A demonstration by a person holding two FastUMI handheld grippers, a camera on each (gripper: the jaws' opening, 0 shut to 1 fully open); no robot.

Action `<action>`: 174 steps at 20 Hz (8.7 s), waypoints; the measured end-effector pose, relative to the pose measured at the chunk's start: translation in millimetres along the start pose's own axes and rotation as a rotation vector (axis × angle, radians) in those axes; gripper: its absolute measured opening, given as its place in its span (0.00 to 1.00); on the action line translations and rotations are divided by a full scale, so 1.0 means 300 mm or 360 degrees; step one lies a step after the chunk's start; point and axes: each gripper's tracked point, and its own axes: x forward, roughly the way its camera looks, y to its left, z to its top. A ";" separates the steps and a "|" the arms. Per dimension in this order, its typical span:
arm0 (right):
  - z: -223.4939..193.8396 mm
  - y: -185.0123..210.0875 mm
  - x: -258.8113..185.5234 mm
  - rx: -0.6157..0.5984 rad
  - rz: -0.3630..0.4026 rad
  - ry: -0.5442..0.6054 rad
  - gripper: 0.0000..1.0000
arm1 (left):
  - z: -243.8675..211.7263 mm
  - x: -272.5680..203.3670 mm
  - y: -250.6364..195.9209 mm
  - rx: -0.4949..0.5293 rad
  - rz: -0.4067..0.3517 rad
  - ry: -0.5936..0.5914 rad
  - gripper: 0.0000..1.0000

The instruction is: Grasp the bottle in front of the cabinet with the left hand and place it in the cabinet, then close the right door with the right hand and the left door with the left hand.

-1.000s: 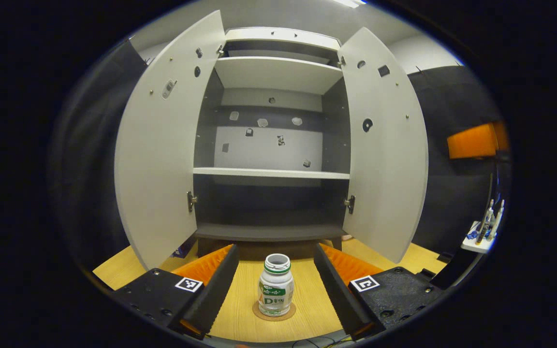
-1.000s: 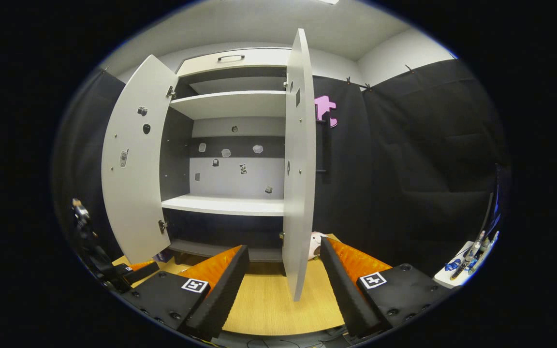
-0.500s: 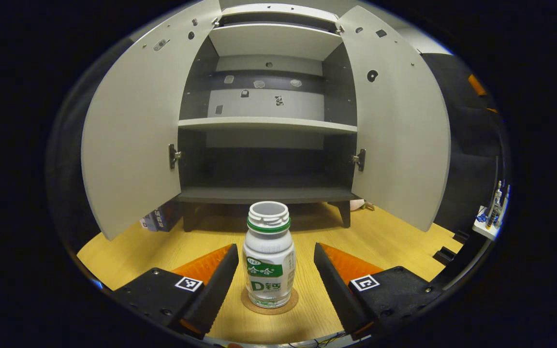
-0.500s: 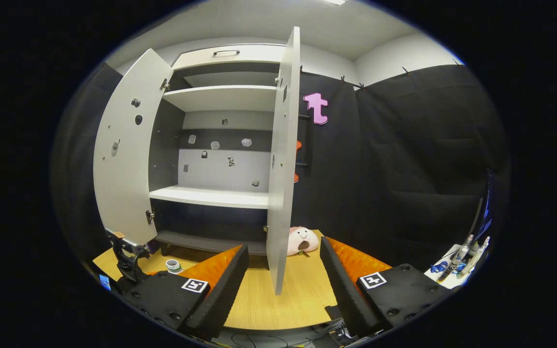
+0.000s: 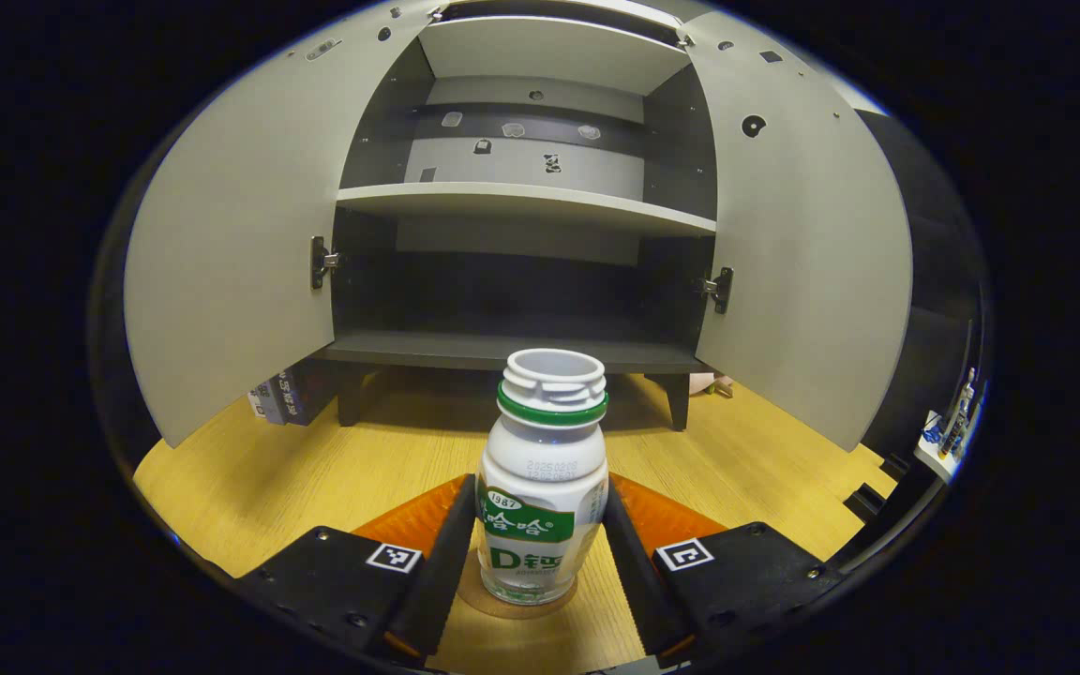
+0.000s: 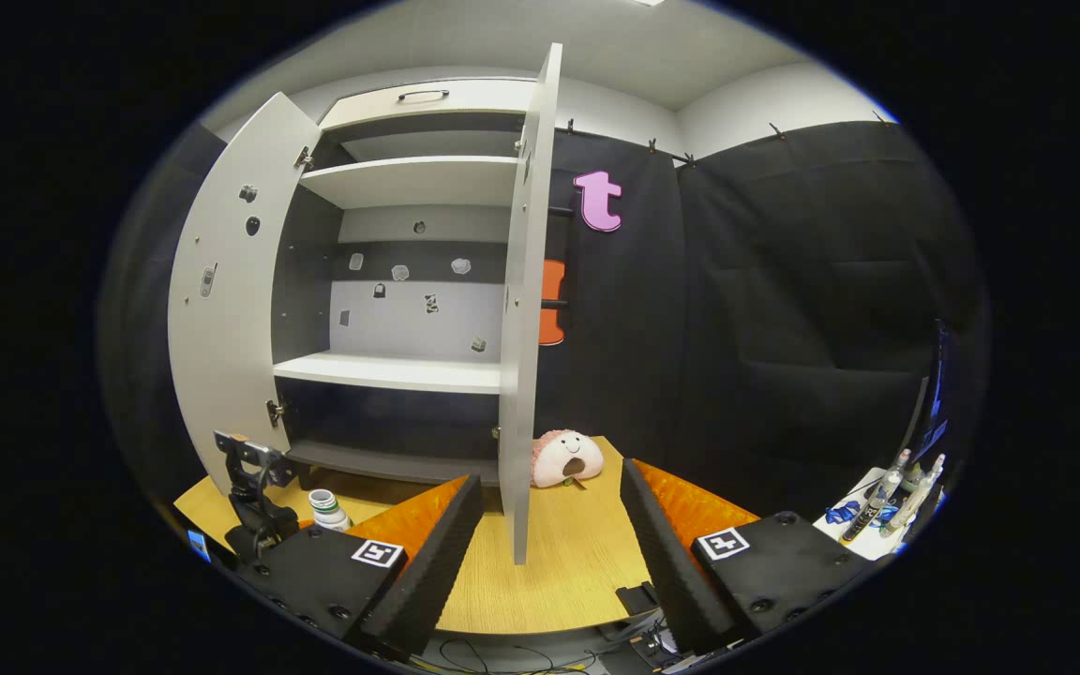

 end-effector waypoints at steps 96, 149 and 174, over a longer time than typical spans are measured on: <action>0.125 0.153 0.522 0.0154 0.0162 -0.0041 0.88 | 1.171 -0.747 0.636 -0.0152 0.0410 -0.0582 0.95; 0.277 0.576 0.668 -0.0093 0.0095 -0.0218 0.96 | 0.797 -0.411 0.957 -0.0174 0.0346 -0.0276 0.95; 0.303 0.245 0.483 -0.0083 0.0105 -0.0255 0.96 | 0.855 0.015 0.312 -0.0085 0.0116 -0.0225 0.95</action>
